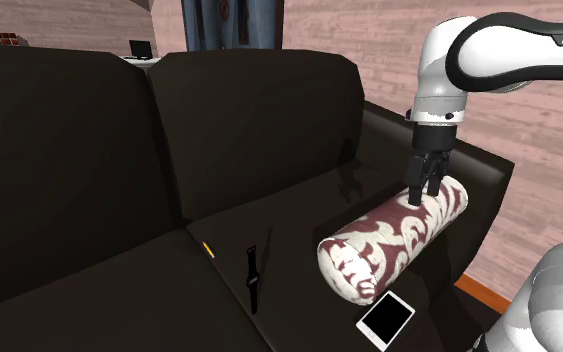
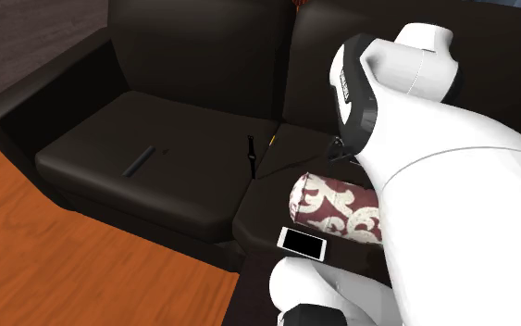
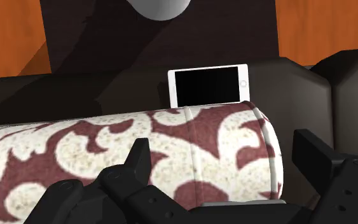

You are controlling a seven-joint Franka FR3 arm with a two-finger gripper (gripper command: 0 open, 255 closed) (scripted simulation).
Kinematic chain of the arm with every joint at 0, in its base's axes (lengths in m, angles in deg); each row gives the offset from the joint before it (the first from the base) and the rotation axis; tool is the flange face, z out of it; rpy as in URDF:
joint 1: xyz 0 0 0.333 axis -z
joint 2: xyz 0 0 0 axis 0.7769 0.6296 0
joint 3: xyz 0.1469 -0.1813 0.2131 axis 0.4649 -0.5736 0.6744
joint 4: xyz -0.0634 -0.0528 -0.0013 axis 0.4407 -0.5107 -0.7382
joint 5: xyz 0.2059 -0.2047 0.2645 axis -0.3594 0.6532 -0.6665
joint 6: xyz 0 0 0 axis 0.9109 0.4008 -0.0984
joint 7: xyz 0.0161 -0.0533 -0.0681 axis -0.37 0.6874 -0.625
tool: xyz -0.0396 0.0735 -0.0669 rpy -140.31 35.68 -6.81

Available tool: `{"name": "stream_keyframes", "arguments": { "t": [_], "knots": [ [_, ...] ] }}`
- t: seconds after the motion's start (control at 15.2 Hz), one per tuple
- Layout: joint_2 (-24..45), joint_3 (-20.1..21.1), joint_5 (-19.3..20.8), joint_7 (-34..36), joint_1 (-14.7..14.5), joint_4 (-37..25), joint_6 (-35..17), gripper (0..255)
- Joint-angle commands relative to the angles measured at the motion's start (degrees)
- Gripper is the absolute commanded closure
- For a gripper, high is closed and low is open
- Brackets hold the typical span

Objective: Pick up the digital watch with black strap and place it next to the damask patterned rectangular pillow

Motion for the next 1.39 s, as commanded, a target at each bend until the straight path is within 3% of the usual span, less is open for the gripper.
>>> {"name": "stream_keyframes", "arguments": {
  "t": [0.0, 0.4, 0.73, 1.06, 1.32],
  "knots": [
    [0.00, 0.00, 0.00, 0.00, 0.00, 0.00, 0.00, 0],
    [-5.46, 6.84, -6.03, 5.33, -3.08, 10.63, -15.92, 0],
    [-6.08, 13.86, -11.07, 9.79, -6.34, 17.11, -30.96, 0],
    [-1.96, 22.14, -15.26, 14.69, -9.06, 20.73, -47.84, 0],
    [4.65, 29.95, -16.62, 19.52, -9.05, 21.20, -62.17, 0]
  ]
}}
